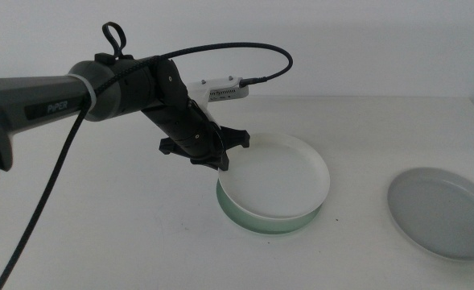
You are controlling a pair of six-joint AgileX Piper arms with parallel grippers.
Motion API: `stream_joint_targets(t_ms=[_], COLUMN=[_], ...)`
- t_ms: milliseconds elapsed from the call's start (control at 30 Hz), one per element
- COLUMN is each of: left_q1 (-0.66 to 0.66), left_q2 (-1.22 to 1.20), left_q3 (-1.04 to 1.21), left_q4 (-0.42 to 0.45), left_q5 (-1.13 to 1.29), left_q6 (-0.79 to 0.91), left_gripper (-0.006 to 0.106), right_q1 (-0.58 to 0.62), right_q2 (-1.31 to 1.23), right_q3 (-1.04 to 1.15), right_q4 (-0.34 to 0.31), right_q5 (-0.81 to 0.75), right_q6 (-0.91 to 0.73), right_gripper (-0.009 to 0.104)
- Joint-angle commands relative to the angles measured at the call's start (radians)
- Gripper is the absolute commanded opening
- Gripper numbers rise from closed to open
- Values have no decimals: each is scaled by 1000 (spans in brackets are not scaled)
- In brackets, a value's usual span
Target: Stack the three bowls on top of each other.
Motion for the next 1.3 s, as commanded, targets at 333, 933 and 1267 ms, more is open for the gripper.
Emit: stream_joint_targets(t_ms=[333,933,1267], left_q1=[-2,11,18], left_q2=[15,-86,-586], left_q3=[-3,-3,118], left_q4=[-26,-37,-159], left_q5=[29,85,130], left_q6=[29,167,486], left_gripper=[2,94,94], right_q1=[-3,-3,-3], right_q2=[-4,-4,-4], right_q3=[4,4,4], right_q4=[-7,-7,-7], right_q5=[-9,-9,-9], right_q6=[-5,-5,-5], right_gripper=[78,78,78])
